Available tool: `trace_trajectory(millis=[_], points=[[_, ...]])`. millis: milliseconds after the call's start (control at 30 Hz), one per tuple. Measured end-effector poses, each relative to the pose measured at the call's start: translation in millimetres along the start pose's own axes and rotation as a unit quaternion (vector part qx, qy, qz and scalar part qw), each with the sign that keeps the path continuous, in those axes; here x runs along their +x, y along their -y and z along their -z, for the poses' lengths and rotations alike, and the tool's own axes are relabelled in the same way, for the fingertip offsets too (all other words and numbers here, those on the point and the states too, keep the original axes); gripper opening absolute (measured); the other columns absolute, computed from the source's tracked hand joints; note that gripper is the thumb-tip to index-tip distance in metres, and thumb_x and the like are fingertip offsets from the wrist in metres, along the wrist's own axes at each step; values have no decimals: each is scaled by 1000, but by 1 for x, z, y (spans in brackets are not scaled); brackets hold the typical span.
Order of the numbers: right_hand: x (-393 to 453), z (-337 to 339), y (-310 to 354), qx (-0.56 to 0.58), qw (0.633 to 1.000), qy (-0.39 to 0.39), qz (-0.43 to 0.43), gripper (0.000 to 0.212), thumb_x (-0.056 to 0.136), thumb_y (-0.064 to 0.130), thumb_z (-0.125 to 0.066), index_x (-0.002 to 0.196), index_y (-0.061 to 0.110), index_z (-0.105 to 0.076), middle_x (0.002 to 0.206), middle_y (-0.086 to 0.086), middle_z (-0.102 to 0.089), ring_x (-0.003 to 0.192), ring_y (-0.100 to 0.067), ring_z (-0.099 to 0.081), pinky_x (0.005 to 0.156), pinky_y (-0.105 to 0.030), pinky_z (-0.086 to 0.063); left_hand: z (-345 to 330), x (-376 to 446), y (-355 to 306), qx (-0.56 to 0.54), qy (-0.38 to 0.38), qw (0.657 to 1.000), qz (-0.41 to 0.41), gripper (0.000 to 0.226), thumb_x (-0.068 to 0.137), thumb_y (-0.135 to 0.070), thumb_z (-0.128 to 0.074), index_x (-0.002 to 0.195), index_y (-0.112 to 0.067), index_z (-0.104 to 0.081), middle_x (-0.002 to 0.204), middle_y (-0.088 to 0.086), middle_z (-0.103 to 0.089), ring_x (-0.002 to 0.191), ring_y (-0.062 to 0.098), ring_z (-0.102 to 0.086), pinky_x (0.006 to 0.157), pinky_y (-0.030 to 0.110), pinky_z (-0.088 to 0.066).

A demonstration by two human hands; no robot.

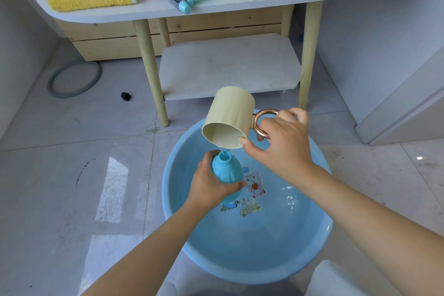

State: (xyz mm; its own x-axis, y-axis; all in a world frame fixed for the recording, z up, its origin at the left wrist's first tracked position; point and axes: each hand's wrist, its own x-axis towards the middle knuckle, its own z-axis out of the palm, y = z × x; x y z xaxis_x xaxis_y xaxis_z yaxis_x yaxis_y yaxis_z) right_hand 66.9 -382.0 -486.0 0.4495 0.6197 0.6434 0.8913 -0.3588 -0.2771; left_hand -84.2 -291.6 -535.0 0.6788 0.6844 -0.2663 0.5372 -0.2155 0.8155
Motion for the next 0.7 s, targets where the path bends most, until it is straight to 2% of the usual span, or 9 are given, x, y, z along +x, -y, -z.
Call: trace_trajectory(millis=[233, 367, 533, 700], points=[[0, 0, 0, -11, 1000, -4, 19, 43, 76, 50, -57, 54, 15, -47, 56, 14, -29, 58, -16, -40, 82, -32, -27, 0, 1, 2, -9, -2, 1000, 5, 77, 57, -35, -88, 113, -39, -37, 112, -9, -55, 99, 13, -56, 73, 24, -50], [1, -1, 0, -17, 999, -8, 28, 43, 76, 50, -57, 55, 14, -46, 55, 13, -29, 58, -18, -42, 82, -32, -28, 0, 1, 2, -8, -2, 1000, 4, 78, 57, -35, -88, 114, -40, -35, 113, -9, -54, 100, 13, -55, 73, 21, -47], [0, -1, -1, -21, 999, -5, 40, 44, 78, 50, -57, 56, 14, -47, 55, 12, -32, 59, -19, -43, 83, -33, -28, 0, 2, 3, -8, -4, 1000, 5, 78, 56, -36, -88, 114, -40, -36, 113, -8, -55, 100, 14, -56, 77, 27, -50], [0, -2, -2, -21, 999, -7, 48, 44, 78, 51, -57, 56, 13, -47, 53, 10, -35, 59, -19, -44, 84, -33, -28, -1, 2, 3, -9, -5, 1000, 5, 77, 57, -35, -88, 113, -41, -36, 113, -9, -55, 99, 13, -55, 76, 26, -50]])
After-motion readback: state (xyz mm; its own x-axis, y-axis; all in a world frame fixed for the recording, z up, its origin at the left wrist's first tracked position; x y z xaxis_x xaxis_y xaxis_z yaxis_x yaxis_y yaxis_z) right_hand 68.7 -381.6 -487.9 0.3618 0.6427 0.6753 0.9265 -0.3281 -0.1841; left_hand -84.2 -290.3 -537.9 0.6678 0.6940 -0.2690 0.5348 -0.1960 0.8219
